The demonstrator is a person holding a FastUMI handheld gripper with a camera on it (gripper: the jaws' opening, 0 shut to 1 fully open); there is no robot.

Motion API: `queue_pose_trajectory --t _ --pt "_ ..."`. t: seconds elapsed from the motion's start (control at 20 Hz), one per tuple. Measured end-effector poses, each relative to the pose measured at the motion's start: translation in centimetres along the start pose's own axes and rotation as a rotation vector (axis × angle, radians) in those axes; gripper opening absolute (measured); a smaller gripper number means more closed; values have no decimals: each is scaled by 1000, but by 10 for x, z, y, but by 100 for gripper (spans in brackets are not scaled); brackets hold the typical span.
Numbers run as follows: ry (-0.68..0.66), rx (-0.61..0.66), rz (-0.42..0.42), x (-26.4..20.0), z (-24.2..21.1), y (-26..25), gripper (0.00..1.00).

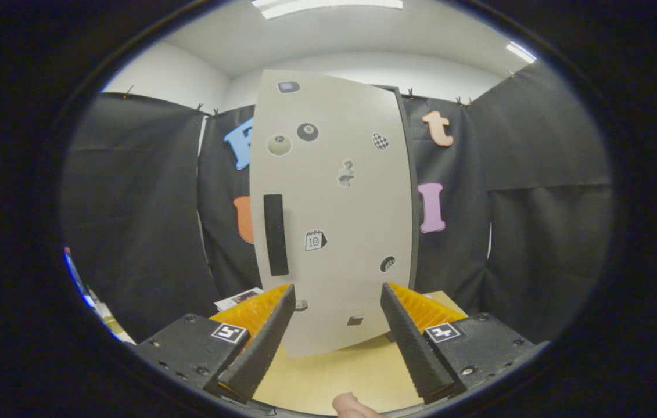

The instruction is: Open the shoe cabinet door, grab the shoes and put them into the shoe cabinet, then close the shoe cabinet door.

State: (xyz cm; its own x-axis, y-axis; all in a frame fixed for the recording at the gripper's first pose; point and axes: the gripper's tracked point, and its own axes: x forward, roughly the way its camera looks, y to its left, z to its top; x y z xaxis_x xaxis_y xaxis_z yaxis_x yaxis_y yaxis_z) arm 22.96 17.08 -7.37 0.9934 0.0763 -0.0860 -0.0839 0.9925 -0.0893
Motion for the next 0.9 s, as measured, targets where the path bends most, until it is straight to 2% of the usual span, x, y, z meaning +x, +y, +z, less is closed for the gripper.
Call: queue_pose_trajectory --t 0.25,0.75,0.9 --pt "-7 37 18 -34 -18 0 97" --pt "-49 -30 59 -90 -37 6 97" --pt "-83 -50 17 -101 -28 -6 97"
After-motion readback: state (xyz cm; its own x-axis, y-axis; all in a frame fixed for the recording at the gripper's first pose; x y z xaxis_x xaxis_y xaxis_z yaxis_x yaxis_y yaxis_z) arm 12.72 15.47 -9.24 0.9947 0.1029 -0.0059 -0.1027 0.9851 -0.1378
